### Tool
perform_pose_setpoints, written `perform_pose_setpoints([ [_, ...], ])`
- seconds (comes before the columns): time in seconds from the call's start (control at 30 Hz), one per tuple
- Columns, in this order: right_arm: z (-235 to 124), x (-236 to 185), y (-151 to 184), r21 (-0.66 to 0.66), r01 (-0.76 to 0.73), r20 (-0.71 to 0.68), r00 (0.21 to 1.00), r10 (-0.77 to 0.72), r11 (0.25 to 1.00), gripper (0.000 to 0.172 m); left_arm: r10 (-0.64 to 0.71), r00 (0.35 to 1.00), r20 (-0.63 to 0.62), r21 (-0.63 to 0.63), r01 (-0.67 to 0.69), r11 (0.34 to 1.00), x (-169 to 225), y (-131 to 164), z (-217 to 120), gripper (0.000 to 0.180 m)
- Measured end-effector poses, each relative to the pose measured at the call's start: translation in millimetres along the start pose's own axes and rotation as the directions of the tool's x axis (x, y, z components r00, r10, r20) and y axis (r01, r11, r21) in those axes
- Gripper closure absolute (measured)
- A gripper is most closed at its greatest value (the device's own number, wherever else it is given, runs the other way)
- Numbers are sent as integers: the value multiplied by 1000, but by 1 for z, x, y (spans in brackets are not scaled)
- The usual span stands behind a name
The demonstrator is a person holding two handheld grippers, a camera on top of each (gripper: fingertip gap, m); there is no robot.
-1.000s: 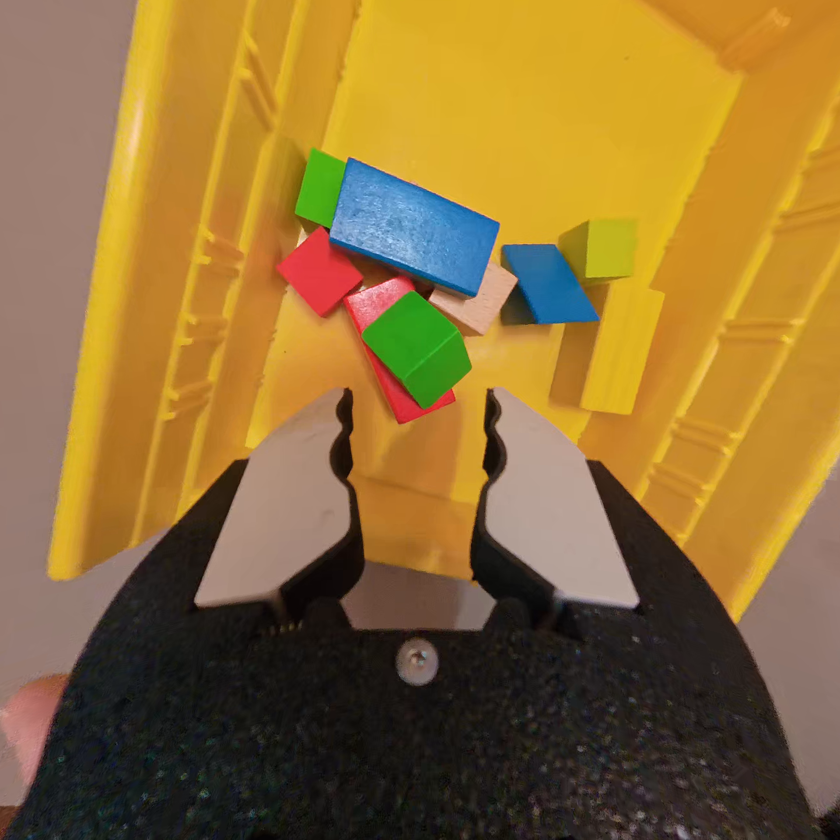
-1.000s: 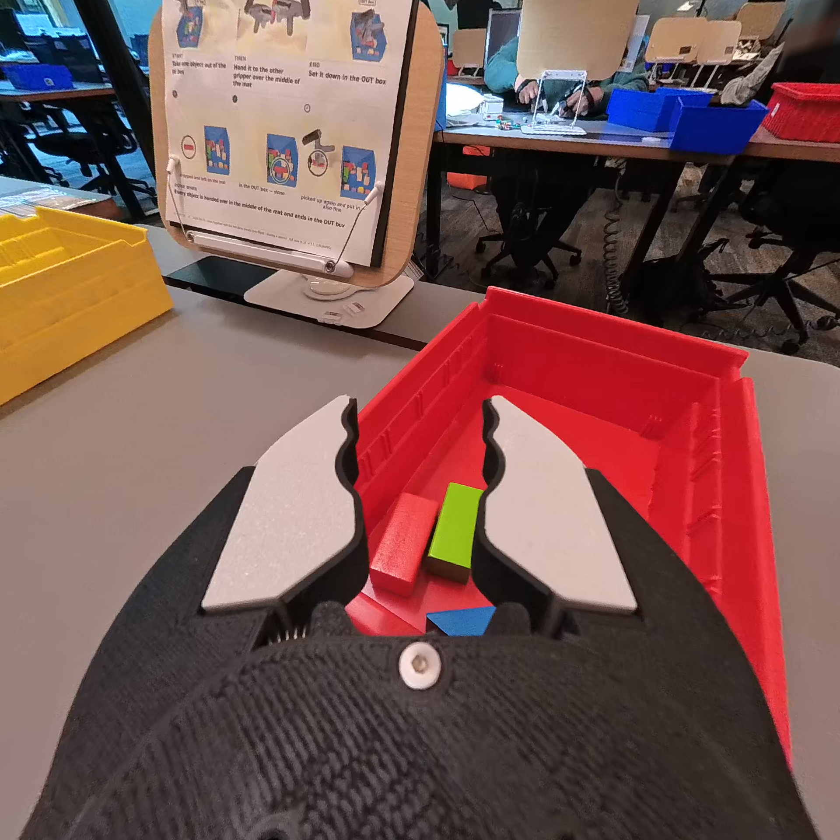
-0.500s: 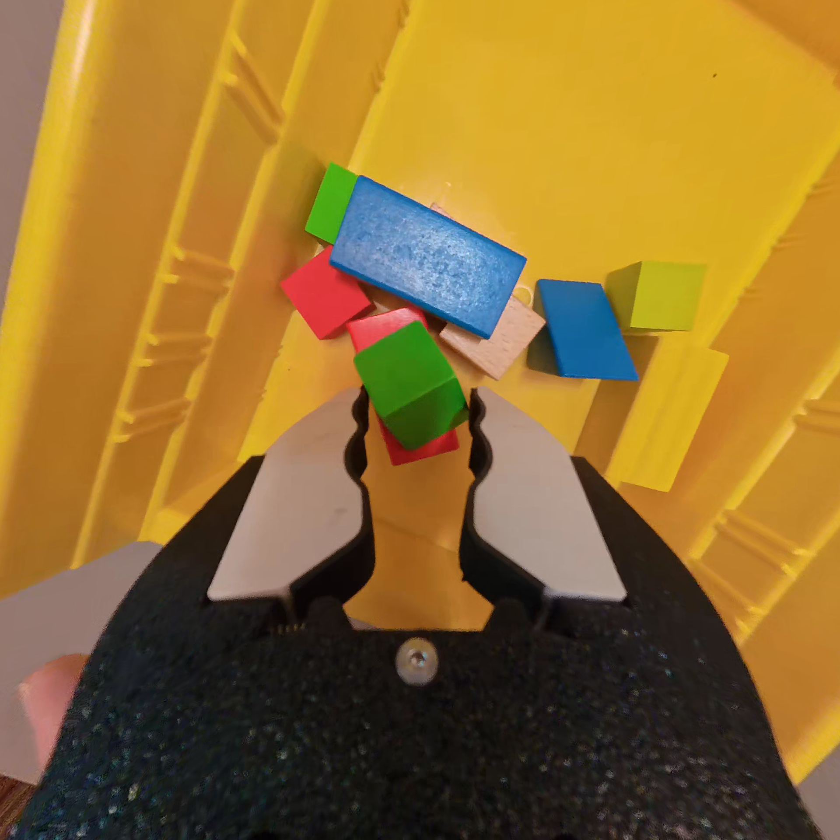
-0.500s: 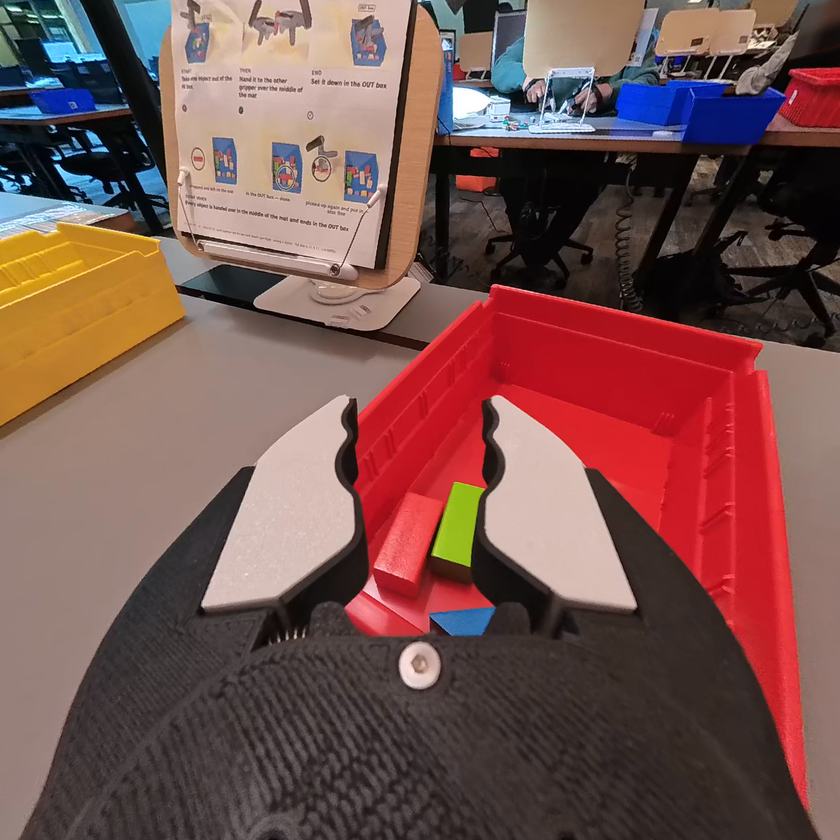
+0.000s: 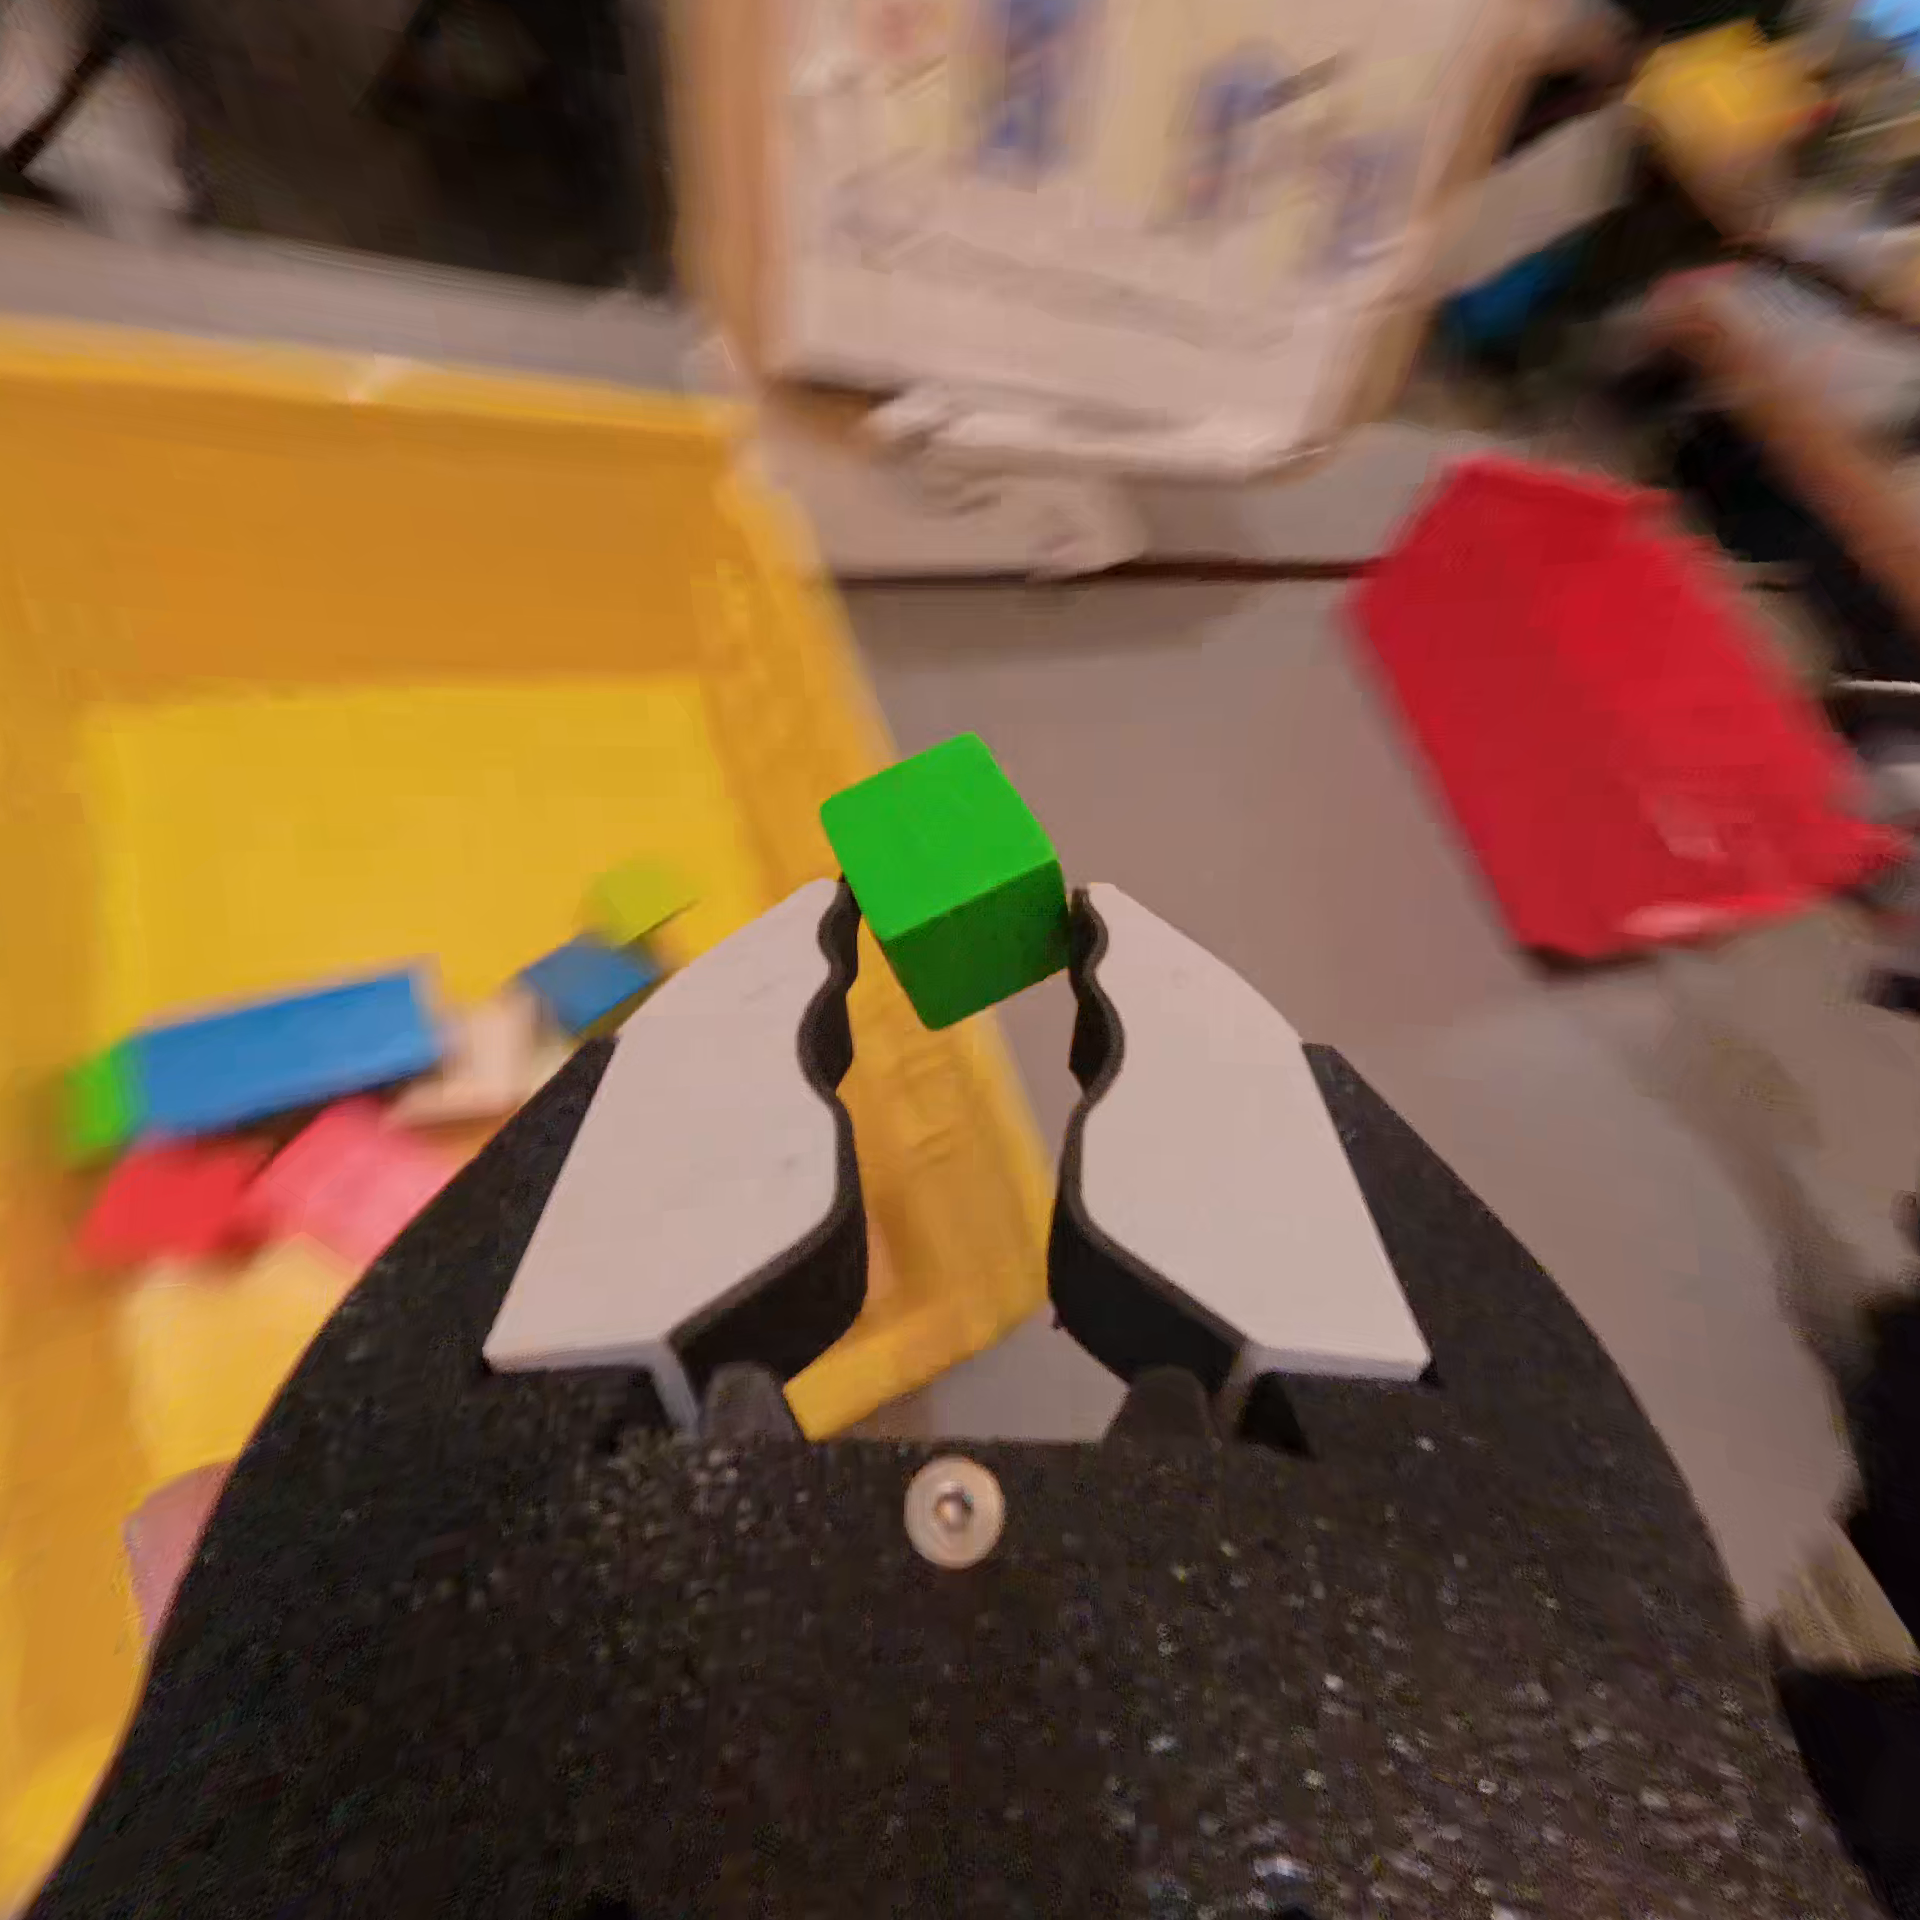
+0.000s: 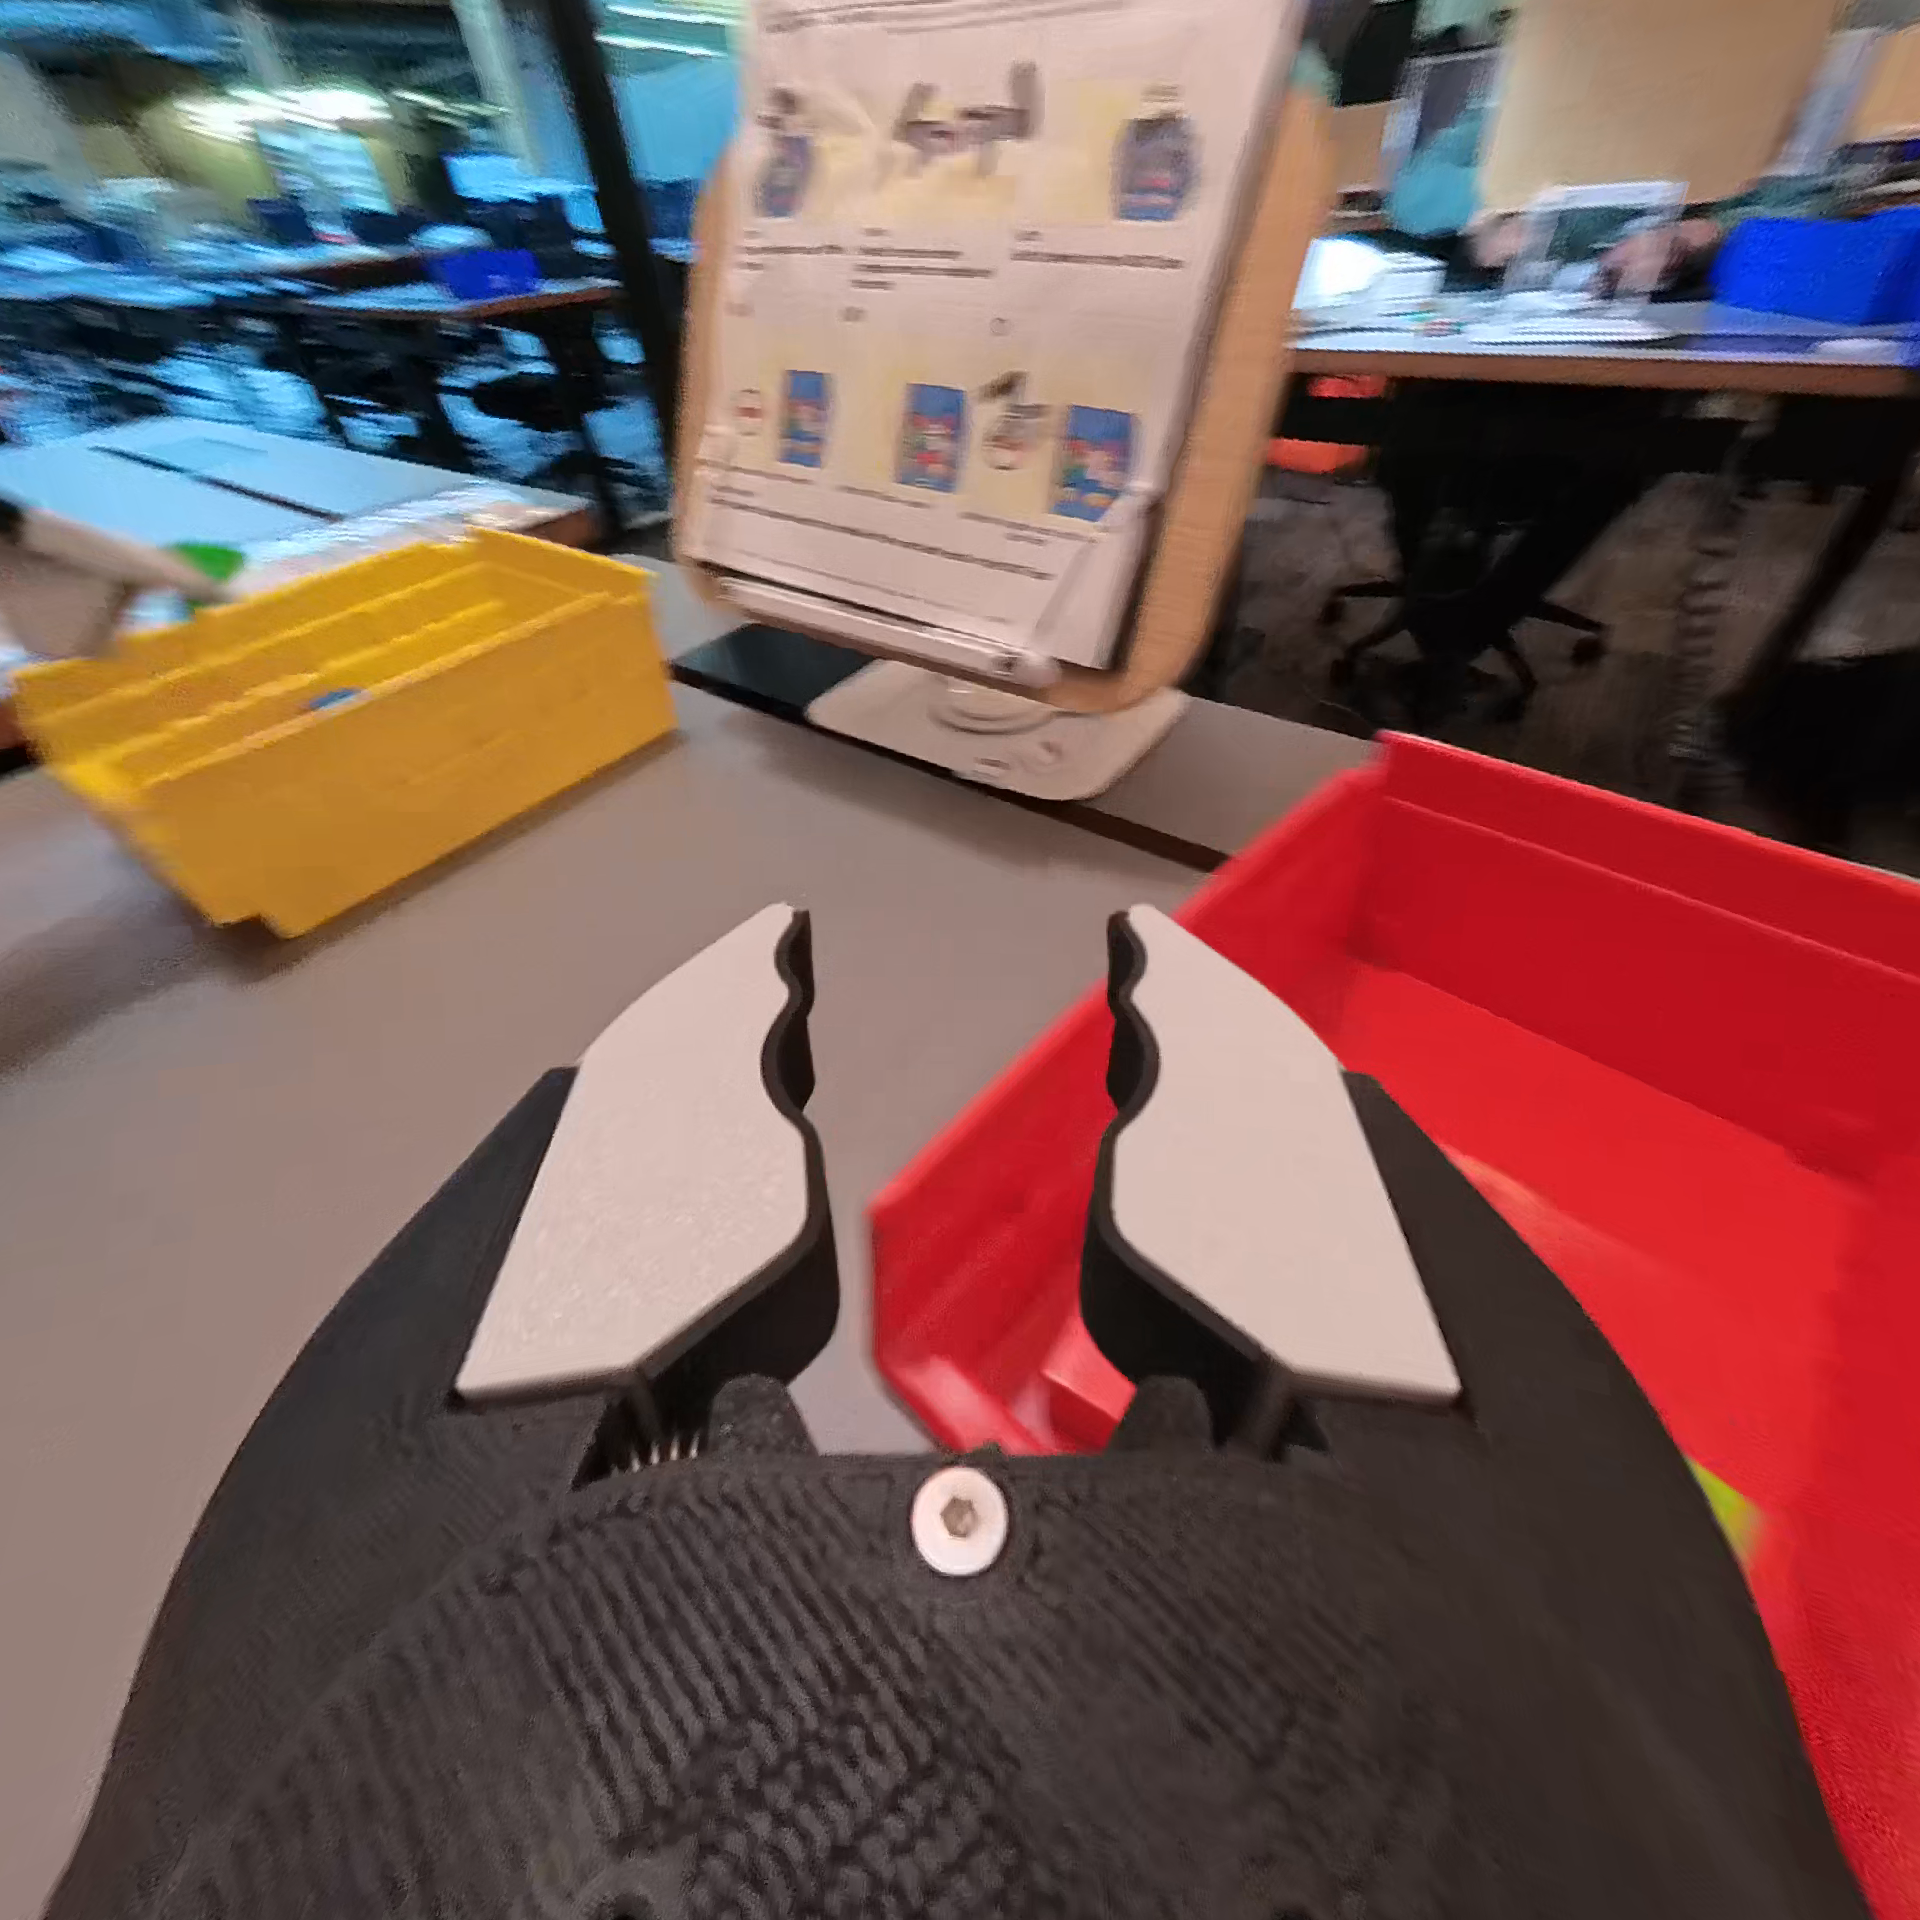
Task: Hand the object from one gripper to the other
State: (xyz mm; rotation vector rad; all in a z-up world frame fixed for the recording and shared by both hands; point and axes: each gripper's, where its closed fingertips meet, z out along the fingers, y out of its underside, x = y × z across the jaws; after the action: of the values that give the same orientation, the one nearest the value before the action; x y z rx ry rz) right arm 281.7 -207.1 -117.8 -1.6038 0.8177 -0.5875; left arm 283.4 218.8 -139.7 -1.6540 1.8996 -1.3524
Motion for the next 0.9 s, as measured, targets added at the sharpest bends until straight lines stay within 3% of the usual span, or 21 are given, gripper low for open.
perform_pose_setpoints([
  [0.03,5,-18,-2,8,-21,86,996,21,1000,115,69,988,-137,65,-60,996,32,-9,-5,142],
  [0.1,14,-56,-9,26,-72,252,966,63,997,112,221,911,-348,154,-177,972,92,-13,-15,142],
  [0.2,18,-117,-24,72,-160,503,858,103,984,109,398,752,-526,237,-320,918,166,1,-24,142],
  [0.37,4,-186,-50,126,-281,747,658,95,952,109,567,512,-645,349,-463,815,251,30,-27,142],
  [0.5,-7,-209,-56,120,-319,827,556,83,940,111,635,384,-670,434,-492,755,289,41,-32,142],
  [0.7,-17,-221,-60,71,-388,893,434,115,919,119,697,309,-648,460,-571,680,309,58,-28,142],
  [0.83,-13,-223,-56,95,-343,879,470,84,935,124,700,328,-635,429,-603,672,307,64,-18,142],
  [0.9,-13,-222,-56,139,-322,865,500,44,937,138,696,338,-633,414,-613,674,306,66,-13,143],
])
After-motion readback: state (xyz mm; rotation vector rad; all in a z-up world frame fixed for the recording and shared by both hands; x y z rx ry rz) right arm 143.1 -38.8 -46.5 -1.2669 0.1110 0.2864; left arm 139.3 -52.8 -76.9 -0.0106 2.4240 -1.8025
